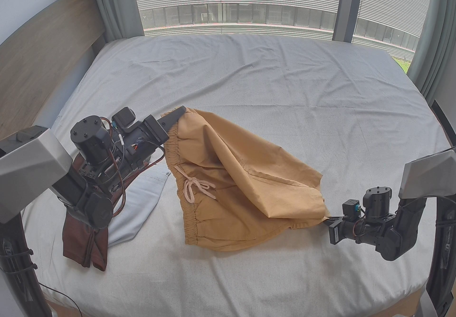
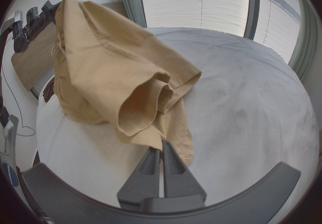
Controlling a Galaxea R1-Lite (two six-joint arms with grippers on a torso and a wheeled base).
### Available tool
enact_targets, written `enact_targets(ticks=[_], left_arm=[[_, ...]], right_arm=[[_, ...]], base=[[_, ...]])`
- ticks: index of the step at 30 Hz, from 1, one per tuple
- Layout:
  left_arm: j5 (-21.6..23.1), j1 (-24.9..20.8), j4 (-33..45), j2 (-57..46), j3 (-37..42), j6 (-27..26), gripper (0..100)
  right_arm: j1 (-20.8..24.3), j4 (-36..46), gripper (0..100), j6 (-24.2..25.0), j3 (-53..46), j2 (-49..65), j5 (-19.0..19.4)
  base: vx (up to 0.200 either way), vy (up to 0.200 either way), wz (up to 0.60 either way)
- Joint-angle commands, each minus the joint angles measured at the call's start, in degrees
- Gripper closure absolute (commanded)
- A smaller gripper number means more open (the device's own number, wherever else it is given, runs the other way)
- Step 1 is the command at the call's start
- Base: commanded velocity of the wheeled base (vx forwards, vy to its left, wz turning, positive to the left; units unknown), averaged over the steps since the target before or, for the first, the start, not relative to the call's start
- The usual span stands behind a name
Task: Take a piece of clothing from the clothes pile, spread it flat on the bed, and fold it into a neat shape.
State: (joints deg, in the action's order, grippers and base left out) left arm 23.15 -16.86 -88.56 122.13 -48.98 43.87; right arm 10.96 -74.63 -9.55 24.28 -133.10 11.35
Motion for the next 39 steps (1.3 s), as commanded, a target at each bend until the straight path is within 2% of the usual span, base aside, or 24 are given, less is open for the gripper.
enact_targets(ticks=[1,11,12,26,32,39], left_arm=[[0.05,1.13,-0.03,-0.48,-0.15,0.16,100],[0.40,2.01,-0.03,-0.48,-0.41,0.16,100],[0.40,2.01,-0.03,-0.40,-0.41,0.16,100],[0.40,1.92,-0.03,-0.22,-0.41,-0.02,100],[0.49,1.74,-0.03,0.04,-0.41,-0.19,100],[0.67,1.48,-0.12,-0.22,0.03,-0.37,100]], right_arm=[[1.08,0.01,100,0.05,-1.08,-2.43,0.16],[1.43,0.01,100,-0.03,-2.31,-3.40,0.25],[1.43,0.01,0,0.14,-2.31,-3.40,0.52],[-2.87,-7.11,0,3.66,-5.48,2.93,10.27],[-2.35,-12.91,0,12.18,-4.51,2.76,15.98],[0.99,-13.00,0,22.47,0.85,3.28,16.69]], base=[[0.000,0.000,0.00],[0.000,0.000,0.00],[0.000,0.000,0.00],[0.000,0.000,0.00],[0.000,0.000,0.00],[0.000,0.000,0.00]])
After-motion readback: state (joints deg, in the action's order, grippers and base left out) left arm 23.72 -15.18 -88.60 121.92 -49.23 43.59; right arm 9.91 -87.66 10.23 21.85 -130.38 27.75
